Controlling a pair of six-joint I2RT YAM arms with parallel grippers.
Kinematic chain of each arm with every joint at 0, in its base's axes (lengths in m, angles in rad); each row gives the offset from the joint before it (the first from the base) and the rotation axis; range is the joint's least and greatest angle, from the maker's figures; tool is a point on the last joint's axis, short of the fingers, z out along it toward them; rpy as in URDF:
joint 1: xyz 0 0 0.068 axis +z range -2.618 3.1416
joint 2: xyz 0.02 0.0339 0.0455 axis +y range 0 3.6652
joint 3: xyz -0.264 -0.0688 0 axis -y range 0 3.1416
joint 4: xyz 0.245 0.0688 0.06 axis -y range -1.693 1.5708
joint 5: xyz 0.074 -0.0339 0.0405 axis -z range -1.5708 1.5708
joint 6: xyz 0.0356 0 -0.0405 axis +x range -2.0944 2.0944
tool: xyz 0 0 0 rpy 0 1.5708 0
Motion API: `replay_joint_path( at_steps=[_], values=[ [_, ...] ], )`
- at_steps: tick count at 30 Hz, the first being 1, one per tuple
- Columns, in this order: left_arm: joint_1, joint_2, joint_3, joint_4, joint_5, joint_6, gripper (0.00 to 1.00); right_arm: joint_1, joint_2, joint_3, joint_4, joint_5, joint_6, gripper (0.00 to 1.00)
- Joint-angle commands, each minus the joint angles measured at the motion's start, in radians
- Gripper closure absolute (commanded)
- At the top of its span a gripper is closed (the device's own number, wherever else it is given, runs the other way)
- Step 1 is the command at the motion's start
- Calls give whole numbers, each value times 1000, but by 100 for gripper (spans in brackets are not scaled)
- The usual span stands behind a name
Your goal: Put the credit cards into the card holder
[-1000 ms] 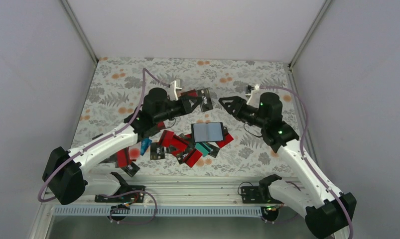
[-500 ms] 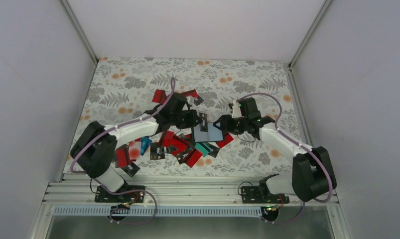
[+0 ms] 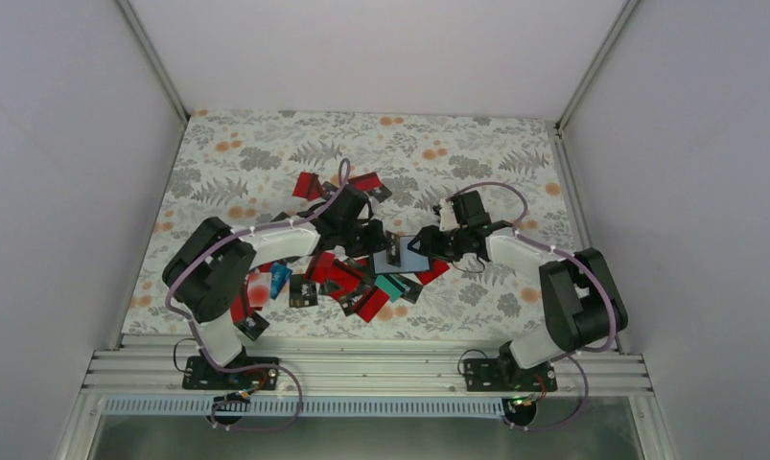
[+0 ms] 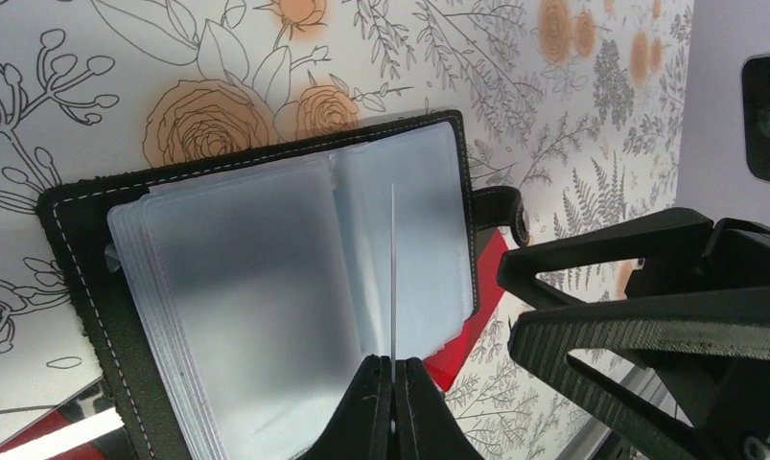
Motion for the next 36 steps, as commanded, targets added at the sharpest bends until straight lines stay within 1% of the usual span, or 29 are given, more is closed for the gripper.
replay_joint_path(
  at_steps=[1, 15, 26, 36],
  values=[
    [3, 24, 19, 3, 34, -29, 98, -17, 33, 19, 47, -6, -24, 51],
    [3, 89, 45, -16, 76, -41, 98, -74, 103, 9, 60, -1, -28, 52],
    [3, 105, 57, -26, 79, -34, 98, -106, 79, -31, 59, 16, -15, 53],
    [3, 115, 70, -30, 89, -33, 98, -111, 84, -65, 65, 39, -32, 54]
  ],
)
